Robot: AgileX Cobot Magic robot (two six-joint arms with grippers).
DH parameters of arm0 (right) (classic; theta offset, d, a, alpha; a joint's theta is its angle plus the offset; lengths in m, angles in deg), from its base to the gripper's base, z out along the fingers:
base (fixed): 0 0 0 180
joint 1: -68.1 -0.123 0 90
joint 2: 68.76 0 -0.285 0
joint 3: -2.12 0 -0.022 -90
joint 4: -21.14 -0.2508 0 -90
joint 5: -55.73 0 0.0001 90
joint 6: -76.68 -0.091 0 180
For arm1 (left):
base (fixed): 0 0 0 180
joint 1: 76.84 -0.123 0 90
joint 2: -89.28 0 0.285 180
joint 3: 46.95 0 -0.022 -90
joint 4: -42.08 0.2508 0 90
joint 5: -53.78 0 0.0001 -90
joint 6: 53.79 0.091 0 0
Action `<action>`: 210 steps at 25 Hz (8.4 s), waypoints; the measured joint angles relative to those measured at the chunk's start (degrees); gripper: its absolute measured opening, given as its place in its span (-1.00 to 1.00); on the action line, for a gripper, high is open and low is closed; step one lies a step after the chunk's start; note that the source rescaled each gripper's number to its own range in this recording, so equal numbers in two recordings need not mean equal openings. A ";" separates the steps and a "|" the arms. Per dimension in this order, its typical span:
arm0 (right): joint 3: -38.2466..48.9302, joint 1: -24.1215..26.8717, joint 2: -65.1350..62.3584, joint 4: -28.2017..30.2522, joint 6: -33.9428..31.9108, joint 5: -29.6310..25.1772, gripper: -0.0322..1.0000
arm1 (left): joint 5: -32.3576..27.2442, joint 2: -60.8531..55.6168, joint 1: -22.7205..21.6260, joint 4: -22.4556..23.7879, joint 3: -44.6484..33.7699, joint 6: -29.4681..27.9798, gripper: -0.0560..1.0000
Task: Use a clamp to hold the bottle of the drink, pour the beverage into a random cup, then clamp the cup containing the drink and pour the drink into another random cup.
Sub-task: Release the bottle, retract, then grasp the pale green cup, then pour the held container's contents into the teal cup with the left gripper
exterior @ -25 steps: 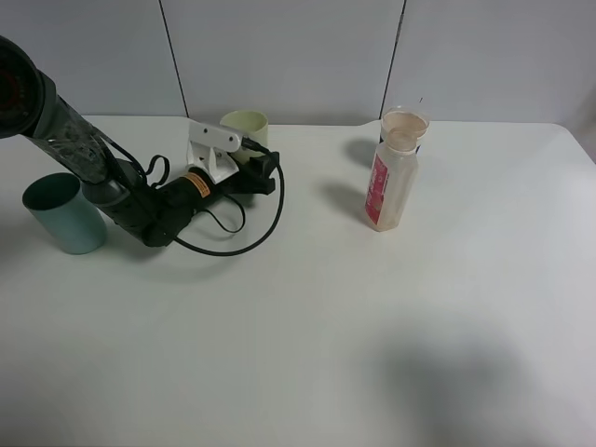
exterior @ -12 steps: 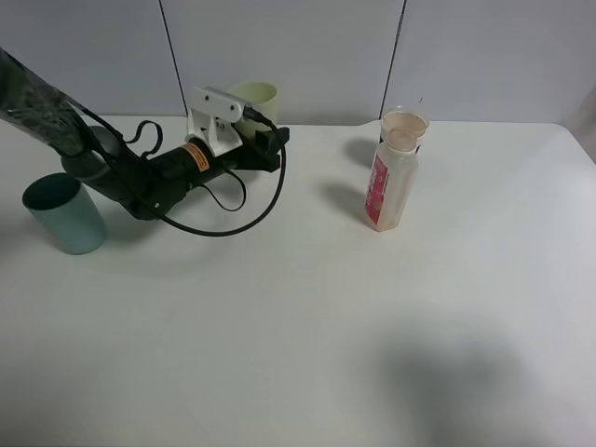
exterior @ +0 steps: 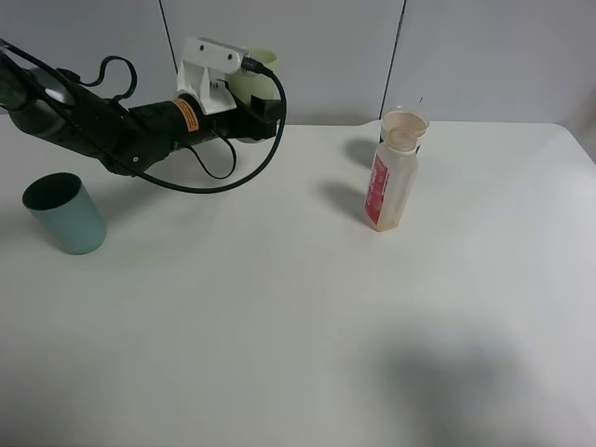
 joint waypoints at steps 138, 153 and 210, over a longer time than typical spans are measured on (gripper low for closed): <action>0.00 0.00 0.00 0.00 0.00 0.00 0.82 | 16.97 -14.62 -61.32 24.70 -35.29 15.67 -0.85; 0.00 0.00 0.00 0.00 0.00 0.00 0.82 | 17.00 -14.62 -61.32 24.12 -35.29 24.60 -0.85; 0.00 0.00 0.00 0.00 0.00 0.00 0.82 | 17.10 -14.62 -59.21 22.91 -35.29 43.86 -0.85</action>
